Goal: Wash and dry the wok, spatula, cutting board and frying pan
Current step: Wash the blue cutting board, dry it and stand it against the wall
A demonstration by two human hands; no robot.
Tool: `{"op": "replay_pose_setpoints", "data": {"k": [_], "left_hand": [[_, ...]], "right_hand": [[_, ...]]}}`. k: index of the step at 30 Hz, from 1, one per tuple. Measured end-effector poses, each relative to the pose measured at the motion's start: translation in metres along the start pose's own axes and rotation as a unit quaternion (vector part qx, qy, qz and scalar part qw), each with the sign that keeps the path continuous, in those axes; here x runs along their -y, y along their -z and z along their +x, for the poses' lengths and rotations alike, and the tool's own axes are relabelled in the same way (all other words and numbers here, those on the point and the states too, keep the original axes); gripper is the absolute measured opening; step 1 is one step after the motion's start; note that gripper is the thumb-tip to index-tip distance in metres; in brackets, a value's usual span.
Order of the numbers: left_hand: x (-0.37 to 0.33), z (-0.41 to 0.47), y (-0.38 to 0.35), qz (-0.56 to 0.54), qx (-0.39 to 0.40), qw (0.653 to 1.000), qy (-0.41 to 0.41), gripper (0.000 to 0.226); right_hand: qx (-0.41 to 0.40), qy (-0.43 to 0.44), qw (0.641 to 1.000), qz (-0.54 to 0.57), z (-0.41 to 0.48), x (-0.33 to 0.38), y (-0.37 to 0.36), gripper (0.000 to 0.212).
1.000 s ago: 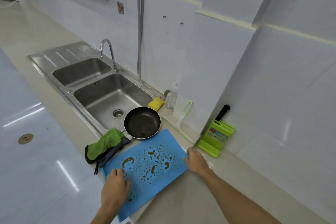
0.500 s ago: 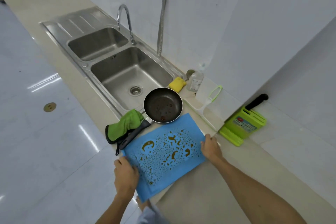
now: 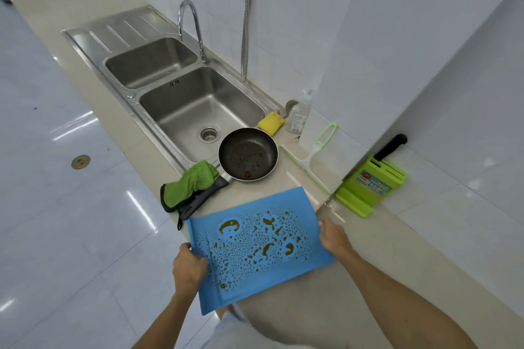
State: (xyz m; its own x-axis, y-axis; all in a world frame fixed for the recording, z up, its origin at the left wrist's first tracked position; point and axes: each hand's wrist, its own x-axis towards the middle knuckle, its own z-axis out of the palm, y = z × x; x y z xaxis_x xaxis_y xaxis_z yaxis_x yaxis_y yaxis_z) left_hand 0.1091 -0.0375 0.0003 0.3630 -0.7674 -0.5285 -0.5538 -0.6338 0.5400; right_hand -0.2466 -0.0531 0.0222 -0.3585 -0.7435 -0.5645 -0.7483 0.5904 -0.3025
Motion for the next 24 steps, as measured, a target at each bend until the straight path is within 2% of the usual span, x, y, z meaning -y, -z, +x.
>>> {"op": "replay_pose_setpoints", "data": {"k": [3, 7, 10, 14, 18, 24], "left_hand": [[0.001, -0.008, 0.001, 0.023, 0.011, 1.0, -0.019, 0.03], [0.003, -0.024, -0.005, 0.028, 0.029, 0.999, -0.03, 0.028], [0.005, -0.04, -0.012, -0.006, 0.012, 0.998, -0.057, 0.023], [0.0, -0.053, -0.002, -0.08, -0.027, 0.989, -0.123, 0.017], [-0.01, -0.053, 0.025, -0.14, -0.072, 0.971, -0.182, 0.014], [-0.024, -0.01, 0.085, -0.146, -0.092, 0.963, -0.207, 0.032]], "right_hand": [[0.009, 0.005, 1.0, 0.005, -0.012, -0.017, -0.003, 0.034], [-0.02, -0.021, 0.998, 0.051, -0.023, -0.032, -0.003, 0.034], [-0.063, -0.041, 0.99, 0.116, -0.032, -0.037, 0.0, 0.033], [-0.129, -0.016, 0.975, 0.179, -0.043, -0.034, 0.013, 0.026], [-0.16, 0.006, 0.964, 0.212, -0.052, -0.012, 0.023, 0.027], [-0.197, 0.037, 0.948, 0.249, -0.057, 0.055, 0.031, 0.03]]}}
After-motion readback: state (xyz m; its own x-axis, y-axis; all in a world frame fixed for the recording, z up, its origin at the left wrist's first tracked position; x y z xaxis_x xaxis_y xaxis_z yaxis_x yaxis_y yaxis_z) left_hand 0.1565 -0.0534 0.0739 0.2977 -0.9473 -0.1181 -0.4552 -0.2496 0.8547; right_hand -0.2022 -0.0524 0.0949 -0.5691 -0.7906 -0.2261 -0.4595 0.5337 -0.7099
